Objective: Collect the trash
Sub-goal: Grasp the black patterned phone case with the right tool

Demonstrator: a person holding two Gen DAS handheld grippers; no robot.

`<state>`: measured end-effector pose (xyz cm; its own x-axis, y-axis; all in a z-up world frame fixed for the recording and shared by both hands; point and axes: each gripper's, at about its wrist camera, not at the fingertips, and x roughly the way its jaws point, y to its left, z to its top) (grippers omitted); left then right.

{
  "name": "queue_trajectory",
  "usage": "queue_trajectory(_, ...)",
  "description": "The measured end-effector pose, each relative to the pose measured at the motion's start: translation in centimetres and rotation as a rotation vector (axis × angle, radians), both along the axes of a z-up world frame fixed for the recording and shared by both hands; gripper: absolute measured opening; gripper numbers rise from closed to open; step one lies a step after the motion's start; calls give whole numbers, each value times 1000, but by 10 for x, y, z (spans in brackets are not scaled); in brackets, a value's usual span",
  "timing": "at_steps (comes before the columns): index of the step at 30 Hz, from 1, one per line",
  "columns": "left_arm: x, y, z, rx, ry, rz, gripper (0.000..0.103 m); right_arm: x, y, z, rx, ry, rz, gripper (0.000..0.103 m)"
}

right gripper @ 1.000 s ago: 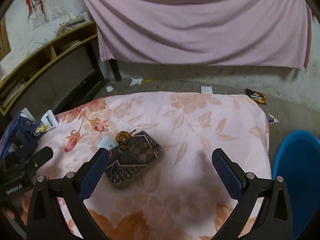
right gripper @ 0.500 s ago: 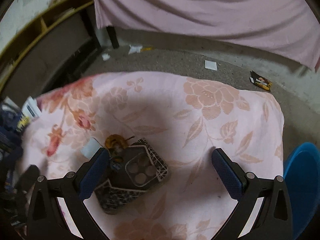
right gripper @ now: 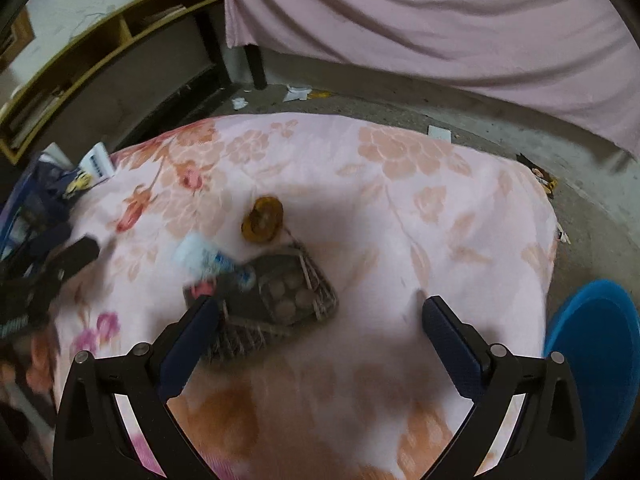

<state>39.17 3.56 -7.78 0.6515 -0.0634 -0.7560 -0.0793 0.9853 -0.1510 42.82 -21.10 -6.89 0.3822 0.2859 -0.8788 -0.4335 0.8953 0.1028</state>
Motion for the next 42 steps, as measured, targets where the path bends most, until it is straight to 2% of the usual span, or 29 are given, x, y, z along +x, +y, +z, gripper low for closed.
queue_trajectory(5, 1, -3, -1, 15, 3, -1, 99, -17, -21, 6, 87, -40, -40, 100)
queue_trajectory(8, 1, -3, -2, 16, 8, 3, 99, -17, -21, 7, 141, -29, -67, 98)
queue_trajectory(9, 1, -3, -3, 16, 10, 3, 99, -15, -19, 7, 158, -14, -80, 96)
queue_trajectory(11, 1, -3, -3, 14, 9, 3, 99, -8, -15, 4, 194, 36, -104, 80)
queue_trajectory(16, 1, -4, -2, 10, 7, -3, 99, -10, -15, 3, 266, 105, -154, 78)
queue_trajectory(19, 1, -4, -2, 6, 6, -8, 98, -13, -5, 2, 269, 129, -128, 78)
queue_trajectory(22, 2, -3, -2, 3, 6, -8, 98, -10, 9, -1, 234, 104, -116, 76)
queue_trajectory(24, 2, -3, -2, 2, 8, -8, 98, -7, 9, -3, 236, 86, -133, 64)
queue_trajectory(25, 2, -3, -2, 3, 9, -8, 98, -4, 8, -4, 249, 84, -147, 51)
queue_trajectory(26, 2, -4, -2, 3, 11, -8, 98, -1, 6, -6, 268, 88, -163, 43)
queue_trajectory(29, 2, -4, -3, 1, 12, -10, 98, 9, -8, -12, 376, 125, -214, 30)
queue_trajectory(35, 2, -4, -1, -20, 0, -29, 98, 15, -22, -15, 490, 140, -219, 19)
queue_trajectory(42, 5, -16, 0, -37, -14, -108, 98, -5, -45, -6, 594, 104, -238, 13)
